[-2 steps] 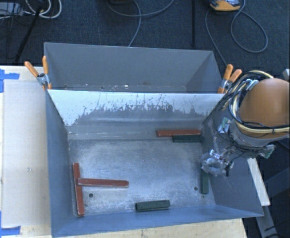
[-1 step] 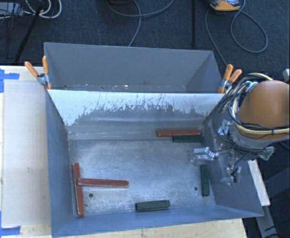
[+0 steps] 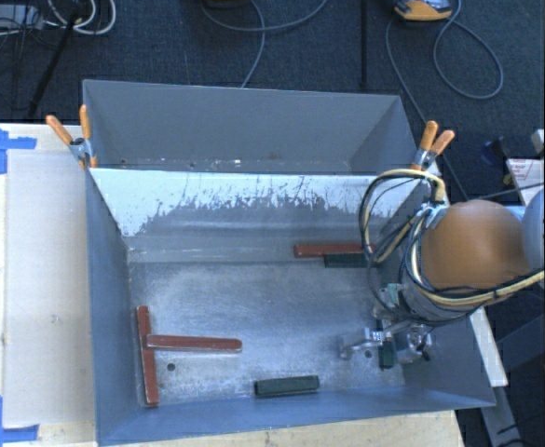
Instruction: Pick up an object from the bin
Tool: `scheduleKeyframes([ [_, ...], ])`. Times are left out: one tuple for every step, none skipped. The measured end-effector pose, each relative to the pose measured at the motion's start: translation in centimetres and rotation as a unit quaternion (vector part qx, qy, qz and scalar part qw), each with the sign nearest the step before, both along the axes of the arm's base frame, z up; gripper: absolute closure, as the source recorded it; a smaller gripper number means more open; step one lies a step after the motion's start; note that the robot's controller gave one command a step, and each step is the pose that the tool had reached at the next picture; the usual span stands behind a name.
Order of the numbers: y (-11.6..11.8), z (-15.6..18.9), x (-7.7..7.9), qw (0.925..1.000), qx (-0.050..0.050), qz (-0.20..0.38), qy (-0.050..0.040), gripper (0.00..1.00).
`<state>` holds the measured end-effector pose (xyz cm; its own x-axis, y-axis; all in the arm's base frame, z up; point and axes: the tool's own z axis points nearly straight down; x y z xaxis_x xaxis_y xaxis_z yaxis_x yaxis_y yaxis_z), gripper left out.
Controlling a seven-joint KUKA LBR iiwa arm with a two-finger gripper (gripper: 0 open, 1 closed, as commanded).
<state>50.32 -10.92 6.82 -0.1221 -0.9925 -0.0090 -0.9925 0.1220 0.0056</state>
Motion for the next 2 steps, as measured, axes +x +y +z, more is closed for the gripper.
scheduleKeyframes([
  [-0.4,0.1,0.0,1.0000,-0.003,-0.002,-0.0006,1.00],
  [2.3,19.5,0.7,1.0000,-0.004,-0.001,-0.0053,1.00],
])
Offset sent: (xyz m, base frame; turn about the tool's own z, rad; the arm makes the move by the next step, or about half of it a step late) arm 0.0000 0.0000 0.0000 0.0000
